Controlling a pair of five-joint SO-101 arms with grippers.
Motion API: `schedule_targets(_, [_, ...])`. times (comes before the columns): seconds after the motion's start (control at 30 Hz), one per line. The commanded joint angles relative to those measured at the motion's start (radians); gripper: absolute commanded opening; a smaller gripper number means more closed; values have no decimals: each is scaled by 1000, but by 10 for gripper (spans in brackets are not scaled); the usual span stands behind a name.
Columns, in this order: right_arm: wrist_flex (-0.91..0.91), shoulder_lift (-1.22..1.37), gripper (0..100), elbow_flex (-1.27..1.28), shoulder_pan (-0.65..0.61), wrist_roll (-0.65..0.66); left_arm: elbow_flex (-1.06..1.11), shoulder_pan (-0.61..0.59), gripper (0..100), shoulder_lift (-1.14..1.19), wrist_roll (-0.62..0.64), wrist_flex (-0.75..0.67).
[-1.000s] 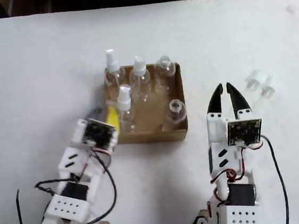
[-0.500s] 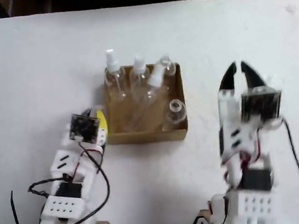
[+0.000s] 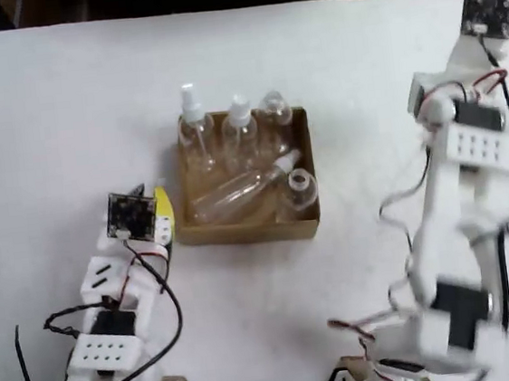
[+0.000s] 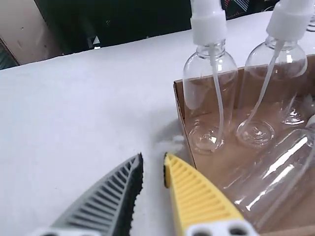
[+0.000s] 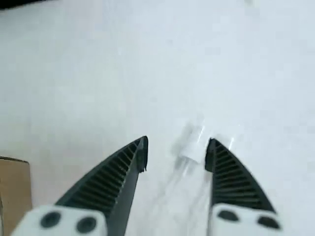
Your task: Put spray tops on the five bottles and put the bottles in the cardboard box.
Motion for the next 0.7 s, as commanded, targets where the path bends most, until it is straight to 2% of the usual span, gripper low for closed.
schedule_targets(0.0, [119, 240, 211, -262, 31, -12, -5, -8, 72, -22, 11, -18])
schedule_targets(0.23, [177, 303, 129, -390, 48, -12, -3, -4, 72, -22, 11, -18])
schedule_targets(0.67, [266, 283, 179, -388, 48, -14, -3, -2, 72, -22, 11, -18])
